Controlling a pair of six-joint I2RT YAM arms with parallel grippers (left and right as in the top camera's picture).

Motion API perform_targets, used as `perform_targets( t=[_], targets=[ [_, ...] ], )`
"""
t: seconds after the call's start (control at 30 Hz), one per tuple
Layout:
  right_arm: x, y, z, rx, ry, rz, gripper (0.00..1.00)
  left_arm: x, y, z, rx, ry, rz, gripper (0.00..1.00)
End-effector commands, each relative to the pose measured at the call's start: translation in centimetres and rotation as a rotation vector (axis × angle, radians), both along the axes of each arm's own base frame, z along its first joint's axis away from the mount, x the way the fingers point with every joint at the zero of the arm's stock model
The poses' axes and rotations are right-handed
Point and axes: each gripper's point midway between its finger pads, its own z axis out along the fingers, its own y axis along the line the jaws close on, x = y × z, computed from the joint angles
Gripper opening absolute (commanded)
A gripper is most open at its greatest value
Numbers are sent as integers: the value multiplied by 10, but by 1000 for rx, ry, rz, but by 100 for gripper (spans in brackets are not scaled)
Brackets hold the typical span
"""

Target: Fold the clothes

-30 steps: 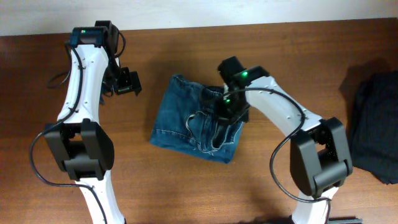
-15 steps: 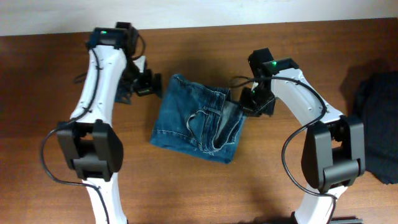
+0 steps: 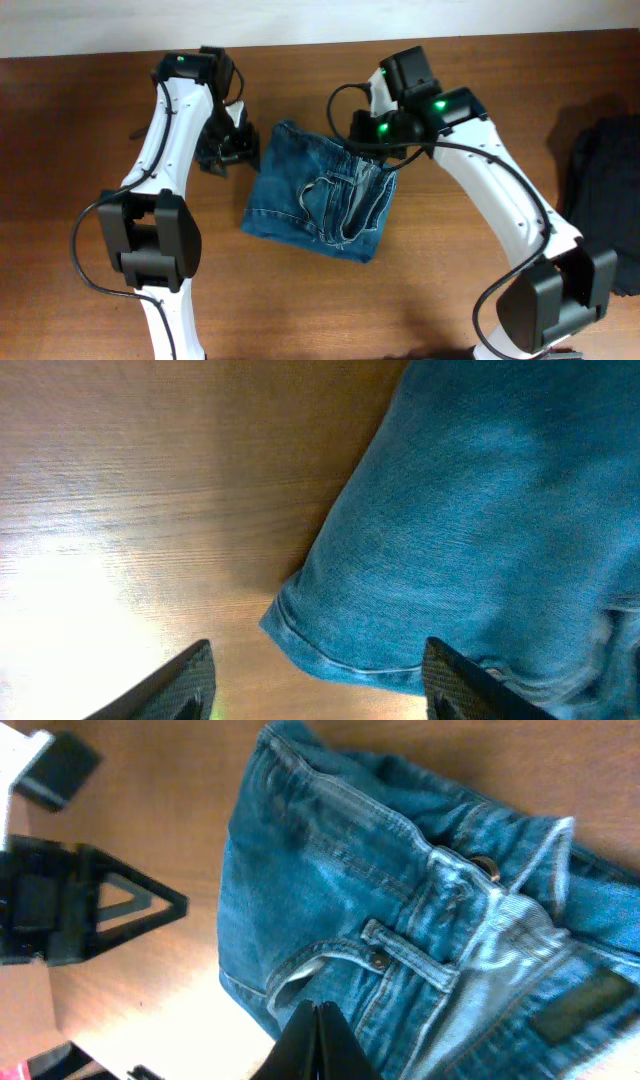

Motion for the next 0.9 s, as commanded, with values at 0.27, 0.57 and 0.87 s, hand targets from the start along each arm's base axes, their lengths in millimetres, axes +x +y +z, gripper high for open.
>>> perform_targets(
  t=[0.27,0.57,0.87],
  targets=[
    [-27,61,-110,-57,237,159,4,-27,-30,-38,-54,81,-50,47],
    [-35,-60,-170,-417,517,-178,4,-16,-27,-48,-20,32,-58,48],
    [-33,-79,-173,-418,529,-188,4,-17,-26,-54,-18,29,-58,45]
  ],
)
